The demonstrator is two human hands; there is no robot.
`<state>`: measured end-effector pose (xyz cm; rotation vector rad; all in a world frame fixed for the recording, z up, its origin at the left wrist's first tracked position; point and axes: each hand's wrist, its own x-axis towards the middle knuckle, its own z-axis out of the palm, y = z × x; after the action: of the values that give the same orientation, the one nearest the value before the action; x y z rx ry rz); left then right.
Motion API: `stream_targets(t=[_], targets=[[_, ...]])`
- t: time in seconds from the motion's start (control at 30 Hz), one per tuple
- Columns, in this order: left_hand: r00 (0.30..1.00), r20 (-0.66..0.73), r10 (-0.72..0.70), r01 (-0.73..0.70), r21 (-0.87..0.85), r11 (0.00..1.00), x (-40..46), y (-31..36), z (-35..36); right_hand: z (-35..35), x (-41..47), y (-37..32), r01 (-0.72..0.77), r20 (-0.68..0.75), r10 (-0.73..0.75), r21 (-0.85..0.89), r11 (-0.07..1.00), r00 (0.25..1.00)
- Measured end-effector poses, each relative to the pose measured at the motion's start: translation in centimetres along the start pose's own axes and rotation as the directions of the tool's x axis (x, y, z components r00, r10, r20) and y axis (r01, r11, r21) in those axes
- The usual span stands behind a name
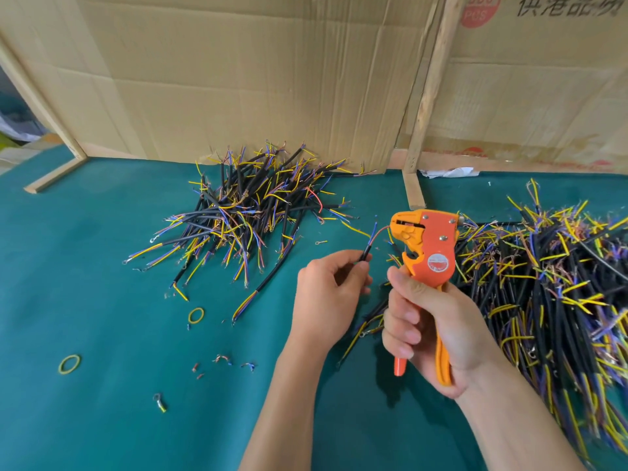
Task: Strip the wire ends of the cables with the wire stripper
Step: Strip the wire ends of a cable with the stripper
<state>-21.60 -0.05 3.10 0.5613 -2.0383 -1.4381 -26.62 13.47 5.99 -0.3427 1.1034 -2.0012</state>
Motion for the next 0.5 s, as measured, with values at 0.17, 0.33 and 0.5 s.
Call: stream_targets(t=[0.17,0.33,0.5], targets=[[0.993,-0.109,0.04,-0.023,0.152,0.988,0.0,0.1,-0.3,0.1,0.1,0.3,0.022,-0.017,-0.022,-0.025,0.999,1.0],[0.981,-0.181,0.064,-0.014,0.261,0.965,-0.1,-0.2,-0.4,0.1,0.2,0.3,0.02,-0.091,-0.024,-0.036,0.999,0.996],[0.996,-0.033,-0.078,0.075,-0.083,0.994,0.1,0.3,0.2,-1.1,0.0,-0.2,0.033,0.004,-0.034,0.174,0.984,0.999]])
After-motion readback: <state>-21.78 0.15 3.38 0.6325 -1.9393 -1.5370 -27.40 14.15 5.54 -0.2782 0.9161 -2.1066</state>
